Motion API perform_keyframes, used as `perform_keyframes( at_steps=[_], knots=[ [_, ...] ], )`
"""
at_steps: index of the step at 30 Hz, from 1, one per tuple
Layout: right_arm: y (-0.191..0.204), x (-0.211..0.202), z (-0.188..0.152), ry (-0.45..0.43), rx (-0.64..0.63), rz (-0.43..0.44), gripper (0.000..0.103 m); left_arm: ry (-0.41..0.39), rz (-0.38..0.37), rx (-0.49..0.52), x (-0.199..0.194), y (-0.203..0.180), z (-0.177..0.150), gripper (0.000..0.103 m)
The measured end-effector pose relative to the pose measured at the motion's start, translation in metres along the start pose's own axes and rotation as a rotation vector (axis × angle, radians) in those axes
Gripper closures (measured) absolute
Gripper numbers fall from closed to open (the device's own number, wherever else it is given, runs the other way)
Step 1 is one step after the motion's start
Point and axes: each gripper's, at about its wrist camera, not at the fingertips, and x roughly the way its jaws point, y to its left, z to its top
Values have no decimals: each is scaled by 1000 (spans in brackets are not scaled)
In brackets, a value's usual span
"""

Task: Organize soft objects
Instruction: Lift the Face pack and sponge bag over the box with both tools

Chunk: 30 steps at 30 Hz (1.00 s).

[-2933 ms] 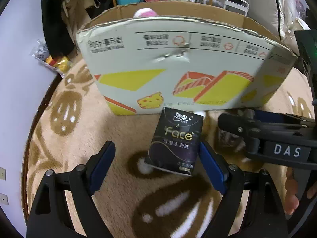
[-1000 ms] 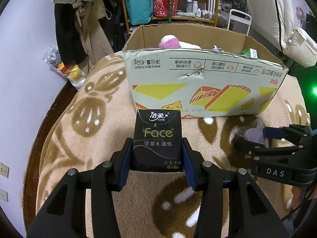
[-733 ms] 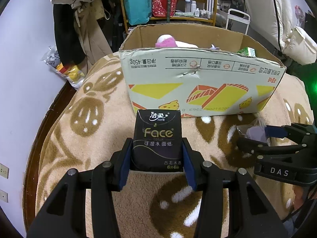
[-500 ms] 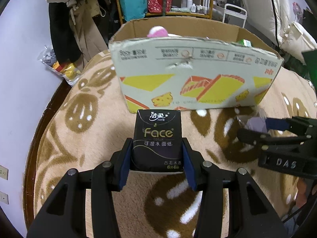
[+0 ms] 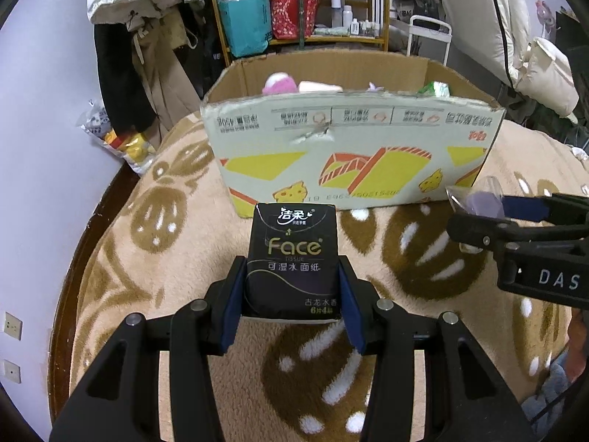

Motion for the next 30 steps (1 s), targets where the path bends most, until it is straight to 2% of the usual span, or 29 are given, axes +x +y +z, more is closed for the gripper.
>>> perform_keyframes(
  at_steps=[8,15,25,30],
  knots=[
    [7,-39,3,-117,-5,15,32,-119,-2,13,-38,-8,15,57],
    [7,-78,14,-261,4,11,32,-207,13,9,-63,-9,29,57],
    [12,-103,31,-384,-53,-35,32,-355,23,-1,-102,0,57,57],
    [13,-109,44,-437,-65,-30,32,-395,37,13,-109,1,71,57]
  ],
)
